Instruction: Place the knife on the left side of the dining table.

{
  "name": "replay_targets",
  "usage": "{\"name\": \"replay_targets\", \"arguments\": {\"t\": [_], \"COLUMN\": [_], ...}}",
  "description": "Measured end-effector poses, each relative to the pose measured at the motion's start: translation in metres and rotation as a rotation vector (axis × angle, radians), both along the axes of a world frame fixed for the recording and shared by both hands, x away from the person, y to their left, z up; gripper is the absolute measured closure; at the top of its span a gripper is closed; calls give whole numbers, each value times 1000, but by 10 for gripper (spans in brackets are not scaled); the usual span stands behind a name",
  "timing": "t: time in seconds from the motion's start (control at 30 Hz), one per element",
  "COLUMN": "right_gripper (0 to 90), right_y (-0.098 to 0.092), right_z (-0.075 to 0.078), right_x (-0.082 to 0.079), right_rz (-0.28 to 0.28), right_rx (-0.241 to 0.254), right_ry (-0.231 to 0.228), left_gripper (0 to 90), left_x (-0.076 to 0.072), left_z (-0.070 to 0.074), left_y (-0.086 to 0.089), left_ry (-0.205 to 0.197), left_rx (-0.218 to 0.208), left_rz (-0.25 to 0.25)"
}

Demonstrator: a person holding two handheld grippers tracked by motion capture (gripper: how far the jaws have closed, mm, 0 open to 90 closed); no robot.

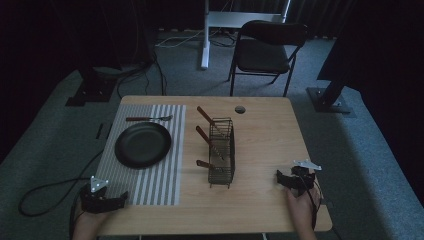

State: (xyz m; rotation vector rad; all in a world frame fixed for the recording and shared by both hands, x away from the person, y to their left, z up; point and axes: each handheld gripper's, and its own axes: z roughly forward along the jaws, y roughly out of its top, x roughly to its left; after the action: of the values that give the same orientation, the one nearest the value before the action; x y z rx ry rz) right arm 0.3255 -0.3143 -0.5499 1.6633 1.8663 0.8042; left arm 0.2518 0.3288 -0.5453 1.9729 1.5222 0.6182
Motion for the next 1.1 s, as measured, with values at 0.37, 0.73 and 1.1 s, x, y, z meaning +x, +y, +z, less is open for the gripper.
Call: {"name": "replay_targets", "arguments": {"t": [0.37, 0.73, 1.1], "right_gripper": [113, 113, 113], "right_y": [0, 0, 0], "right_z": [0, 0, 0], "right_x": [0, 0, 0], "right_rz": [0, 0, 0], "right_rx": [0, 0, 0], "right_ry": [0, 0, 0], "left_gripper": [11, 11, 11], "left_x": [2, 10, 20], "left_z": [4, 10, 21], "left_y": [-3, -14, -30], "left_ry": [-7, -16, -34], "left_rx": [-23, -43, -83], "left_rz": [-55, -105, -164]}}
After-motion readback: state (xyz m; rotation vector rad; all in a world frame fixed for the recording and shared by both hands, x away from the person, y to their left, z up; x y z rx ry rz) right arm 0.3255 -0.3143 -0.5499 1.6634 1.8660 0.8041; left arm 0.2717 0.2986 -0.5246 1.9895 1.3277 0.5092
